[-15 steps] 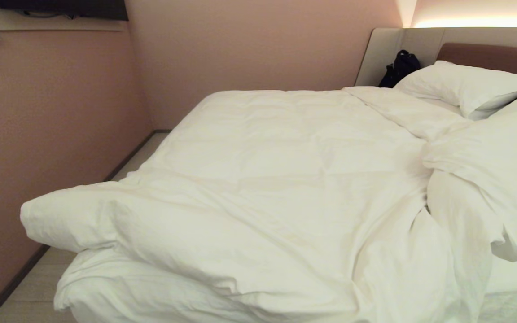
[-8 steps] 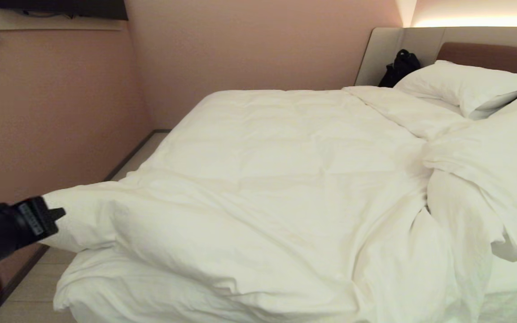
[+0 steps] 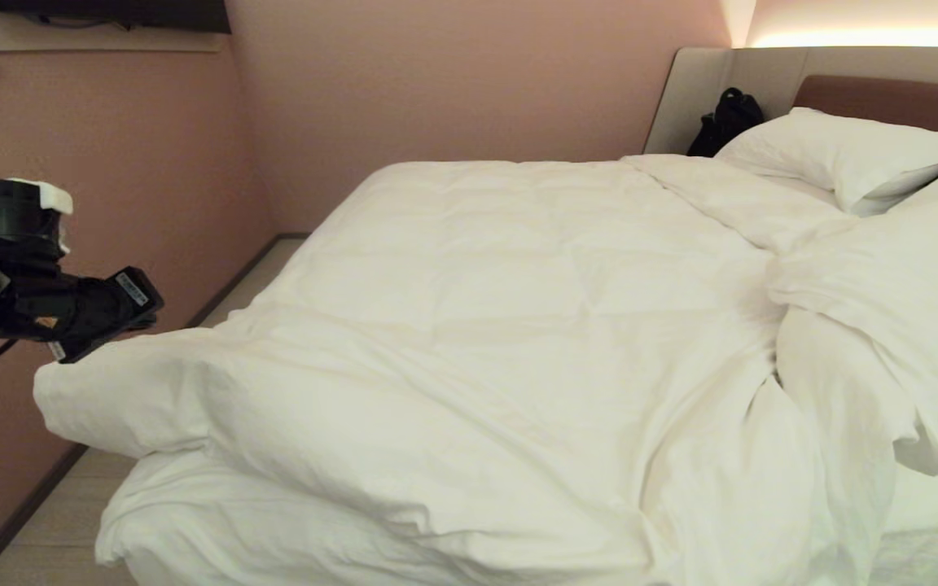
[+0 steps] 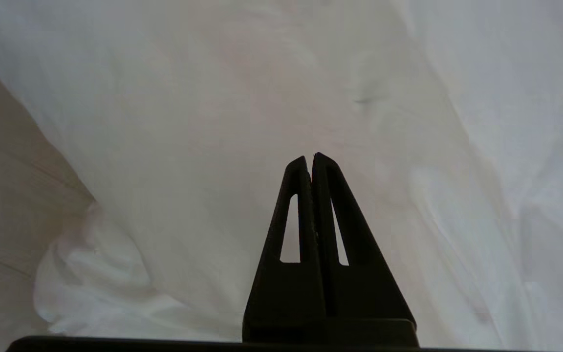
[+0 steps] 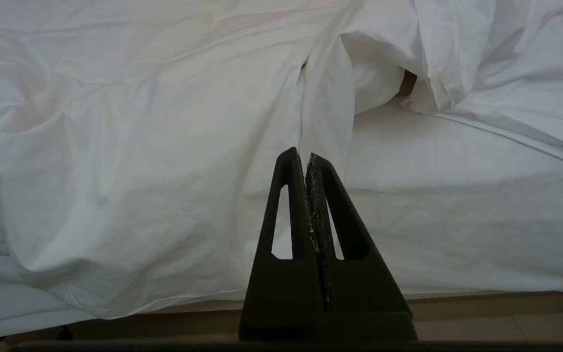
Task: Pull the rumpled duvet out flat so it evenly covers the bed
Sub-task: Flatten the corners of the folded blanket
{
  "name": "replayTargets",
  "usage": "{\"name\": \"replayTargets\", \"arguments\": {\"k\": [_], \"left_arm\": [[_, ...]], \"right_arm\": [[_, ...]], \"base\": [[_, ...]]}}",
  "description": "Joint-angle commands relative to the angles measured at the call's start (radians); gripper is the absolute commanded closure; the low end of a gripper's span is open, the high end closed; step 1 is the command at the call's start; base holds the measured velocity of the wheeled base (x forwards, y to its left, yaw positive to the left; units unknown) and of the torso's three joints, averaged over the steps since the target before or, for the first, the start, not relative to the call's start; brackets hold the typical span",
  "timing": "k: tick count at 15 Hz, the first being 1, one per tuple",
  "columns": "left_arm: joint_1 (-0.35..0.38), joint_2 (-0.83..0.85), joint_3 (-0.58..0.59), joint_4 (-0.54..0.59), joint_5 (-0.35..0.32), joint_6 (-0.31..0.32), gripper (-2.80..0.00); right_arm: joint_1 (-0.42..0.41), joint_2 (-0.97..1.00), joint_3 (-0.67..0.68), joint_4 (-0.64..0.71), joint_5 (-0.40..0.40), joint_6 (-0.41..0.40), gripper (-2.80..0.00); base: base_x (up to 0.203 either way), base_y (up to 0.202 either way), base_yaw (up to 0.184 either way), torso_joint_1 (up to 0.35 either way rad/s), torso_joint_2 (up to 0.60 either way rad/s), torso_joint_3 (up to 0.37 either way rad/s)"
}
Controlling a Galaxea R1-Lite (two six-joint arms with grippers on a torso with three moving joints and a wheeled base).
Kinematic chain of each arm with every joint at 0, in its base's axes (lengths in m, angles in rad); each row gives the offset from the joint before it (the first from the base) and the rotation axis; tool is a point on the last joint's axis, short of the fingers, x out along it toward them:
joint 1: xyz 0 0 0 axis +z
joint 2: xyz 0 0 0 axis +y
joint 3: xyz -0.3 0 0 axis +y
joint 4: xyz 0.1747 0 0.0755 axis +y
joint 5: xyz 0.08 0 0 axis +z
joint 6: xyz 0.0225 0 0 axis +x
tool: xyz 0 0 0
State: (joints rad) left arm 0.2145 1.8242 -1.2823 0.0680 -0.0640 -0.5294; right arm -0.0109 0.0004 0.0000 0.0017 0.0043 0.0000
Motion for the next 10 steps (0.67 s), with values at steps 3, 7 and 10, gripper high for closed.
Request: {"name": "replayTargets", "arguments": {"k": [3,7,10], "left_arm": [[0.02,0.097,-0.067,0.032,-0.003,-0.076,0.0],[0.037,0.047,-0.075,0.096,-0.012,-0.177,0.0],[0.041,0.017,-0.013,0.093,-0.011,-0.294,0.0]], "right_arm": [[0.0,0.0,0.0,0.0,0.0,0.0,0.0],[0.0,0.0,0.0,0.0,0.0,0.0,0.0],[0.0,0.0,0.0,0.0,0.0,0.0,0.0]], "base": [[0.0,0.0,0.0,0.0,0.0,0.0],[0.0,0.0,0.0,0.0,0.0,0.0],[0.0,0.0,0.0,0.0,0.0,0.0]]}}
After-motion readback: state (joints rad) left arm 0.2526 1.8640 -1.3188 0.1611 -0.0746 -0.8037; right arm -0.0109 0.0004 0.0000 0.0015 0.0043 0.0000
